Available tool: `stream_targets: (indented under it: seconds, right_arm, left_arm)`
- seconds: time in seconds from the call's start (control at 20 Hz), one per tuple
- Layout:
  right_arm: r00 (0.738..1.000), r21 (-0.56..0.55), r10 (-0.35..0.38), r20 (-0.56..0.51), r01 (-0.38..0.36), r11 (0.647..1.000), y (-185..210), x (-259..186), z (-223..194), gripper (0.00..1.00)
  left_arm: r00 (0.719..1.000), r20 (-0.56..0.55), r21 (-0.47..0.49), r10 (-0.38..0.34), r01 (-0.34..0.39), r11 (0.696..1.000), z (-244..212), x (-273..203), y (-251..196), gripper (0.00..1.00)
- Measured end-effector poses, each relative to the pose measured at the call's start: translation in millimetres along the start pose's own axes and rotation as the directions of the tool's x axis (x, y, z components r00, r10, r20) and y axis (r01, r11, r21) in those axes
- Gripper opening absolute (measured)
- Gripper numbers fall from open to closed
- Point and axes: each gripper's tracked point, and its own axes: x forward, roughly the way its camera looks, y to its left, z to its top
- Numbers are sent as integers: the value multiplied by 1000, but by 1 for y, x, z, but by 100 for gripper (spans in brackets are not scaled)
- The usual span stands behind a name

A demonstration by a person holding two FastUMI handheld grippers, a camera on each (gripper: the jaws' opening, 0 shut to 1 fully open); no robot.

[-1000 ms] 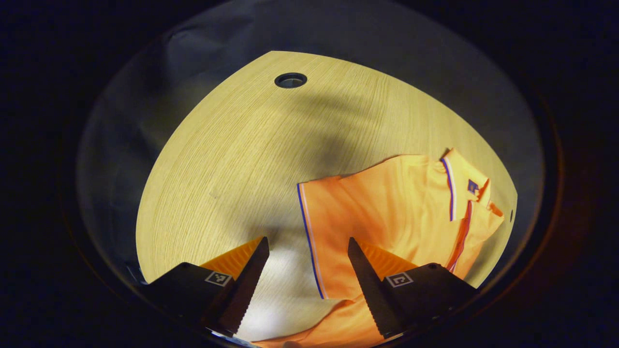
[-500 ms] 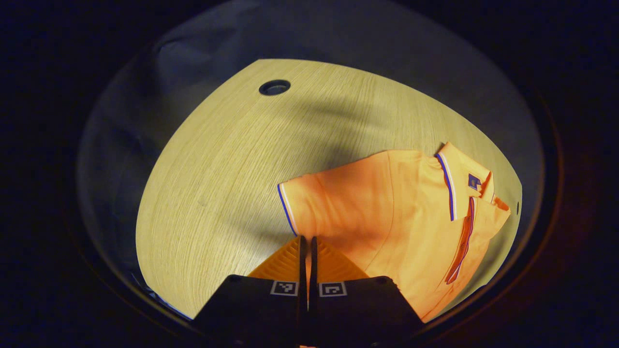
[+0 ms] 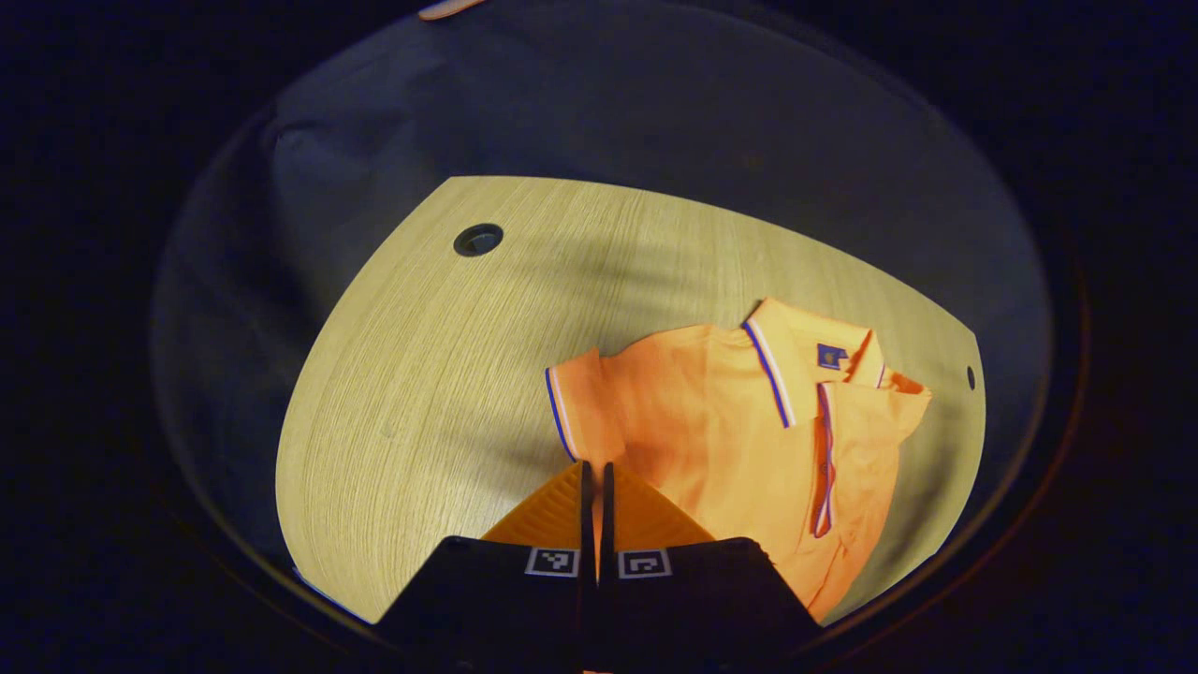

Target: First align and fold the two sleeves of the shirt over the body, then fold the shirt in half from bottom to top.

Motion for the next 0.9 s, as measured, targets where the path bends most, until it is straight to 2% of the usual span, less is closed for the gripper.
stream_targets:
  seconds: [0.3,0.45,0.55,0.6,0.7,0.75,0.8,0.85,0.9]
  right_arm:
    - [1000,-3,-3,20,3,1000,-10,-21,0,99]
    - [1000,-5,-8,17,8,1000,-15,-30,-6,99]
    - [1000,0,-17,14,17,1000,-21,-35,-9,99]
    - [1000,3,-17,14,16,1000,-22,-38,-11,99]
    - [1000,3,-22,10,22,1000,-26,-43,-16,99]
    - [1000,-1,-28,7,28,1000,-29,-45,-19,98]
    - [1000,-5,-31,3,31,1000,-30,-47,-21,98]
    - [1000,-7,-31,0,31,1000,-31,-48,-24,98]
    - [1000,-9,-29,-4,29,1000,-30,-50,-26,99]
  left_arm:
    - [986,28,64,-166,164,984,7,-41,-93,1]
    - [983,-3,128,-185,184,975,-4,-43,-127,1]
    - [978,-37,129,-204,208,970,-16,-39,-150,3]
    - [969,-51,117,-242,246,962,-23,-39,-164,3]
    - [946,-67,76,-316,321,944,-30,-46,-188,8]
    - [940,-68,63,-334,338,939,-32,-48,-194,17]
    - [936,-67,57,-345,349,935,-33,-49,-199,17]
    - [925,-65,48,-373,377,925,-38,-50,-210,26]
    - [918,-60,38,-393,395,918,-37,-62,-210,44]
